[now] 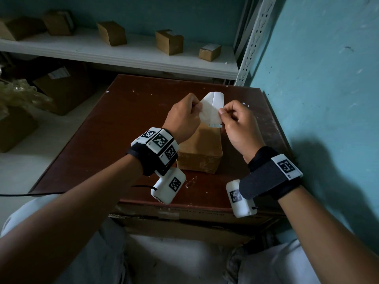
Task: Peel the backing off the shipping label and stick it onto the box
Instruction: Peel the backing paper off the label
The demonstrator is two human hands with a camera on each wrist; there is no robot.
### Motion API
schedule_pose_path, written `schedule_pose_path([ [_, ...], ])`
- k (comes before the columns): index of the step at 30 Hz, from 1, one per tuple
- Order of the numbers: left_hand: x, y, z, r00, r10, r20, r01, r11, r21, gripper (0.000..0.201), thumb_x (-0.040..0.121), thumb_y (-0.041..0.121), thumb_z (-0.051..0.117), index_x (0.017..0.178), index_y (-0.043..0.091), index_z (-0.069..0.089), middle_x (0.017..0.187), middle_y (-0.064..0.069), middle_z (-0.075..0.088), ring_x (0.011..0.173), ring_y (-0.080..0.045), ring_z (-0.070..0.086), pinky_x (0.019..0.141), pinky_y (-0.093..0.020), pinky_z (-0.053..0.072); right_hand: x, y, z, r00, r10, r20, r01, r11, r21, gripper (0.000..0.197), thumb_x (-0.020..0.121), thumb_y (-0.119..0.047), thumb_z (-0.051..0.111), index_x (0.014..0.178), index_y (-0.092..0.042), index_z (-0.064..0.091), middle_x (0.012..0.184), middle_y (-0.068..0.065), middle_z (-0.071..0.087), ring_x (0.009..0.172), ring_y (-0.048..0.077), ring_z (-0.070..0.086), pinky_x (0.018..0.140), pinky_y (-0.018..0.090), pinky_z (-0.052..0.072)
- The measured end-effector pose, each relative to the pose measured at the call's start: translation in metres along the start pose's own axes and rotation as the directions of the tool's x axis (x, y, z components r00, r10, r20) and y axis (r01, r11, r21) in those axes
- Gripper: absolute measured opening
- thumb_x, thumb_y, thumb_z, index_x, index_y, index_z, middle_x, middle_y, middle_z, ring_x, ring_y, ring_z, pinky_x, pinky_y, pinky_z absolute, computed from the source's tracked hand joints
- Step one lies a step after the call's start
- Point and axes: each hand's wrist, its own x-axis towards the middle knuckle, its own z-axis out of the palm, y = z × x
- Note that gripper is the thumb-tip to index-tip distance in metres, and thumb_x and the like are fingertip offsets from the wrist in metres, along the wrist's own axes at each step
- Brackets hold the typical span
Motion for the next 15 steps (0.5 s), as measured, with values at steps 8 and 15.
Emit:
schedule_pose_path([
  [8, 0.0001, -0.0002, -0.0006, 1.0, 0.0, -0.003, 0.0, 1.0, 0.001, 0.01, 0.1, 0.019, 0.041, 0.095, 0.015, 0.049, 0.082, 0.003, 0.053, 0.075, -0.021, 0.057, 0.072, -0.047, 0.055, -0.0006, -0.001, -0.0002, 1.0, 0.001, -0.004, -0.001, 1.0, 0.002, 0.017, 0.099, -0.022, 0.052, 0.097, -0.007, 0.059, 0.091, 0.005, 0.064, 0.088, 0.02, 0.063, 0.077, 0.039, 0.054],
  [15, 0.0001, 0.0001, -0.001, 1.0, -0.012, -0.007, 0.012, 1.0, -0.001, 0.011, 0.1, 0.019, 0.041, 0.097, 0.015, 0.05, 0.082, 0.002, 0.054, 0.076, -0.024, 0.058, 0.073, -0.049, 0.055, 0.0, -0.0008, -0.001, 1.0, -0.003, -0.004, 0.003, 1.0, -0.014, 0.018, 0.099, -0.023, 0.052, 0.096, -0.007, 0.059, 0.092, 0.006, 0.065, 0.088, 0.02, 0.063, 0.079, 0.044, 0.056],
])
